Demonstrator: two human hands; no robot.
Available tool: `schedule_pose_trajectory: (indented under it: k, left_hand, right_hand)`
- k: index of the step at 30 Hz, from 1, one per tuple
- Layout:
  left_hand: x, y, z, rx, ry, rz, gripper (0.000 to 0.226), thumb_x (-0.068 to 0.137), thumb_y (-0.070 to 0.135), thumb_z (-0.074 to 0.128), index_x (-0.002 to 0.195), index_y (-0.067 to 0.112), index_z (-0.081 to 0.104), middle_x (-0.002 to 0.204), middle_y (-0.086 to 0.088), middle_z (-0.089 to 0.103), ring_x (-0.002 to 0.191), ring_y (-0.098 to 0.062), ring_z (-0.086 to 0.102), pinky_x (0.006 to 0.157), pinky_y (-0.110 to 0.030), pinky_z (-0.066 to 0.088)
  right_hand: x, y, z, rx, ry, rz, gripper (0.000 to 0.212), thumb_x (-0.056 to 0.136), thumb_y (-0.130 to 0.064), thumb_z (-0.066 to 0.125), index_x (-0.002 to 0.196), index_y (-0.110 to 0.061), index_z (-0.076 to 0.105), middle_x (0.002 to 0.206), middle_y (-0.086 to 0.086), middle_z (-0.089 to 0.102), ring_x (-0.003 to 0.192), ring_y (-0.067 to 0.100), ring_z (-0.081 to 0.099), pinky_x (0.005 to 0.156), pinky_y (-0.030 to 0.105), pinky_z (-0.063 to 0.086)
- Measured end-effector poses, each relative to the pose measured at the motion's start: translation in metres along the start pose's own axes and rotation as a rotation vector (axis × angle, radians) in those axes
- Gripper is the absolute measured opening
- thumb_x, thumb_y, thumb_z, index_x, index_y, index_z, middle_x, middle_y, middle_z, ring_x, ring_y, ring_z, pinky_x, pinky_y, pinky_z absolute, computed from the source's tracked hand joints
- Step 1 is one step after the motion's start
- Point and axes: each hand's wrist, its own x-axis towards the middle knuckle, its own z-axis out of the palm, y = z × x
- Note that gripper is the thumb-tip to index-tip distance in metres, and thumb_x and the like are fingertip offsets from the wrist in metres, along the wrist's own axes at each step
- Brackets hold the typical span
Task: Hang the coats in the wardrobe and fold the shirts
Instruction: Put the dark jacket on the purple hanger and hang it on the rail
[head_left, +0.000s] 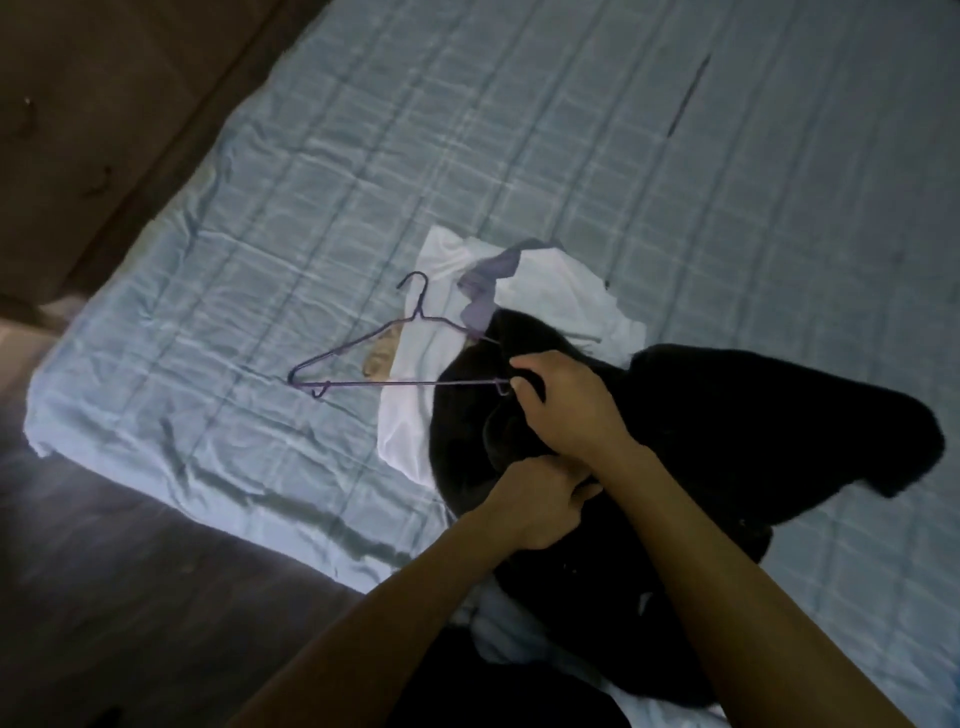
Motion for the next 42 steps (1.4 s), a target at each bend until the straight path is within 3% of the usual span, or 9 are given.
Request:
schedule_pose_trajectory:
  k: [5,10,14,22,27,33,36,39,42]
  left_hand:
    - [0.007,-0.035,-0.053,-0.037,0.061,0.024,0.024,0.092,0.011,0.048,0.106,-0.002,0.063,0.105,-0.021,0.066,0.090,-0.036,0.060,0.078,-0.029,0.040]
    - [0.014,-0.083,-0.072,-0.076,-0.015,-0.044,0.032,0.099,0.028,0.037,0.118,0.016,0.060,0.115,-0.007,0.066,0.100,-0.024,0.061,0.088,-0.040,0.047]
    - [0.016,-0.109,-0.077,-0.106,-0.054,-0.035,0.032,0.100,0.029,0.037,0.127,0.023,0.055,0.120,-0.001,0.064,0.106,-0.018,0.059,0.095,-0.034,0.044]
    - [0.009,-0.152,-0.093,-0.117,0.055,-0.052,0.028,0.098,0.021,0.045,0.122,0.019,0.060,0.118,-0.002,0.065,0.107,-0.017,0.058,0.091,-0.019,0.038]
    - [0.006,-0.181,-0.097,-0.148,0.019,-0.089,0.034,0.092,0.029,0.041,0.115,0.015,0.062,0.108,-0.005,0.068,0.097,-0.020,0.064,0.083,-0.039,0.051]
    - [0.008,-0.175,-0.106,-0.124,0.015,-0.058,0.029,0.098,0.026,0.045,0.123,0.019,0.059,0.117,0.000,0.065,0.102,-0.017,0.060,0.087,-0.028,0.046]
    - [0.008,-0.172,-0.102,-0.065,-0.021,-0.099,0.031,0.099,0.032,0.038,0.118,0.018,0.059,0.108,-0.003,0.067,0.095,-0.021,0.062,0.083,-0.037,0.048]
    - [0.004,-0.161,-0.099,-0.041,0.028,-0.086,0.034,0.095,0.038,0.031,0.098,0.016,0.056,0.087,0.001,0.064,0.076,-0.016,0.058,0.070,-0.035,0.047]
    - [0.001,-0.141,-0.094,-0.018,0.084,-0.042,0.031,0.096,0.038,0.033,0.090,0.016,0.054,0.079,0.002,0.061,0.069,-0.014,0.054,0.064,-0.031,0.043]
  right_hand:
    - [0.073,-0.026,0.040,-0.052,-0.112,-0.059,0.032,0.094,-0.027,0.052,0.121,-0.014,0.062,0.116,0.009,0.064,0.103,0.025,0.060,0.090,0.040,0.048]
    - [0.131,-0.030,0.075,-0.103,-0.258,-0.010,0.036,0.095,-0.029,0.049,0.128,-0.016,0.057,0.117,0.010,0.062,0.107,0.026,0.057,0.093,0.037,0.044]
    - [0.172,-0.030,0.110,-0.193,-0.362,0.003,0.041,0.096,-0.030,0.046,0.135,-0.017,0.049,0.131,0.010,0.054,0.120,0.026,0.050,0.100,0.037,0.039]
    - [0.214,-0.027,0.186,-0.439,-0.462,0.009,0.050,0.094,-0.032,0.045,0.138,-0.010,0.036,0.126,0.013,0.048,0.117,0.030,0.048,0.093,0.043,0.040]
    - [0.223,-0.018,0.215,-0.517,-0.414,0.048,0.063,0.090,-0.027,0.050,0.145,-0.018,0.020,0.129,0.014,0.046,0.122,0.032,0.043,0.107,0.052,0.021]
    - [0.232,-0.033,0.201,-0.314,-0.317,0.085,0.074,0.093,-0.042,0.047,0.150,-0.022,0.005,0.118,0.013,0.055,0.107,0.031,0.055,0.092,0.043,0.038]
    - [0.225,-0.040,0.179,-0.118,-0.184,0.073,0.087,0.091,-0.040,0.055,0.150,-0.022,-0.006,0.105,0.012,0.059,0.091,0.029,0.060,0.082,0.043,0.048]
    - [0.212,-0.041,0.147,0.003,-0.079,0.001,0.078,0.093,-0.025,0.055,0.151,-0.025,0.004,0.084,0.003,0.056,0.070,0.021,0.057,0.063,0.034,0.045]
    - [0.192,-0.036,0.111,0.158,0.016,-0.079,0.045,0.095,-0.023,0.054,0.139,-0.021,0.046,0.088,0.003,0.063,0.080,0.022,0.060,0.072,0.034,0.048]
